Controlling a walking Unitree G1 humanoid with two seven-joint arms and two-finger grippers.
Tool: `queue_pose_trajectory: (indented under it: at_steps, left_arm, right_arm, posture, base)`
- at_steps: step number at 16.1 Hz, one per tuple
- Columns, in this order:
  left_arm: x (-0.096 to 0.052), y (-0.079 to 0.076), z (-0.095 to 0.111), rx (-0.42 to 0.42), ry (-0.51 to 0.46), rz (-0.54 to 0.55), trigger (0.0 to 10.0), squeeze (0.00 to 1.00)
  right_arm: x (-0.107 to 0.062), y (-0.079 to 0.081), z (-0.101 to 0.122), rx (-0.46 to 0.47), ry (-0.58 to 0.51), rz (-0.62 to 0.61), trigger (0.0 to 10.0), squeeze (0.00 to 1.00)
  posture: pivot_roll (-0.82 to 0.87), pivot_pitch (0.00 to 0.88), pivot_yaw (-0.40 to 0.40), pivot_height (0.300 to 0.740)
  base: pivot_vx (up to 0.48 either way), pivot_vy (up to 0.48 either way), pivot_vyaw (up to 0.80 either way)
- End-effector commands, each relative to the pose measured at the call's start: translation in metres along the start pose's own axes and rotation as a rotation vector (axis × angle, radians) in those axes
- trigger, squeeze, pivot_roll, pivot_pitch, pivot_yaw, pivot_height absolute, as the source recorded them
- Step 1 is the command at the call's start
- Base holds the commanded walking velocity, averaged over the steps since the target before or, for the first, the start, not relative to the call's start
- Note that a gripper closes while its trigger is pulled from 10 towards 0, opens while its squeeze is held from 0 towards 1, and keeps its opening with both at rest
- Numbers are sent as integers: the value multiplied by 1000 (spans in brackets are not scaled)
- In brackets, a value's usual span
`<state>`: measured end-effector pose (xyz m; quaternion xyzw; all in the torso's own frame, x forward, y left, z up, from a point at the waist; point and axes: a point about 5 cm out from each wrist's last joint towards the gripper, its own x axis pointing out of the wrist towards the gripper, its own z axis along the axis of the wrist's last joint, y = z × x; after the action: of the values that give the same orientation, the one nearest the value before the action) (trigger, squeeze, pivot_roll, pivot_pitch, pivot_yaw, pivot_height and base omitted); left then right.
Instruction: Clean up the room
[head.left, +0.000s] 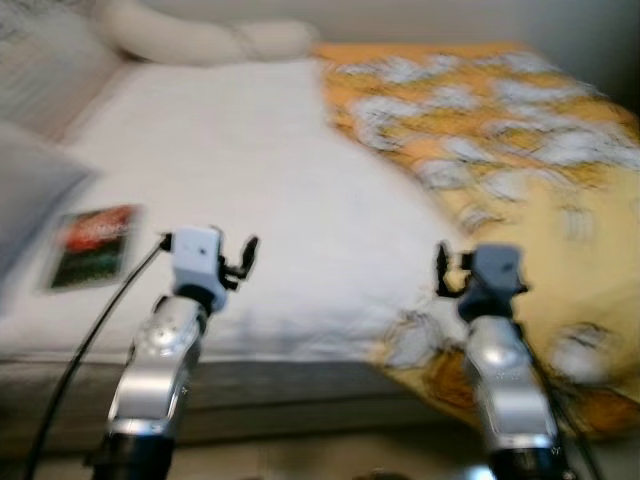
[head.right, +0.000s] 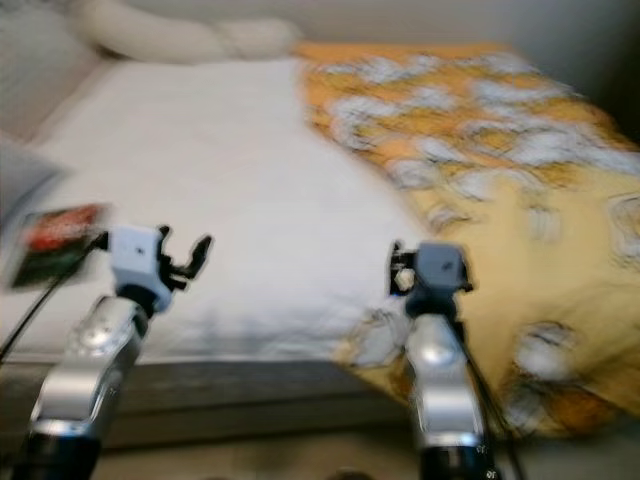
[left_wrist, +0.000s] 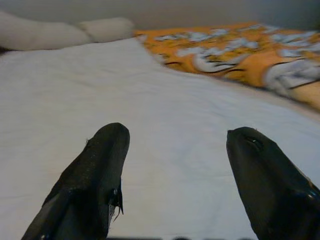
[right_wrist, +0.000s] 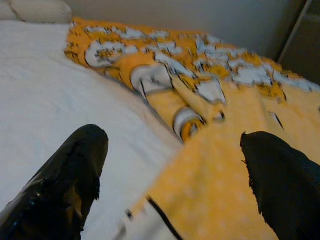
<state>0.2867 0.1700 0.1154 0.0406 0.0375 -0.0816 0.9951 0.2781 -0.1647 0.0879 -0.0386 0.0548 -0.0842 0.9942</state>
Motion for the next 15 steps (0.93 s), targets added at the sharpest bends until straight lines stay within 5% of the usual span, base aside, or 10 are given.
queue_pose_trajectory:
  at_steps: [1,10,11,15]
  left_arm:
    - [1,2,1,0,-4,-1,10000,0]
    - [2,6,-3,2,10,3,10000,0]
    - [1,6,-6,-2,16,-1,10000,0]
    - [1,6,-15,12,51,-30,10000,0]
  right_arm:
    - [3,3,3,22,3,26,10000,1000]
    - [7,15,-4,-25,70,126,10000,1000]
    - [8,16,-7,-46,97,136,10000,0]
    - [7,19,-17,-65,169,185,10000,0]
  posture:
    - [-33,0,19,740]
    - [-30,0,15,740]
    - [-28,0,12,740]
    - [-25,0,3,740]
  base:
    - [277,0,0]
    - [291,0,0]
    - [285,0,0]
    - [0,0,-505]
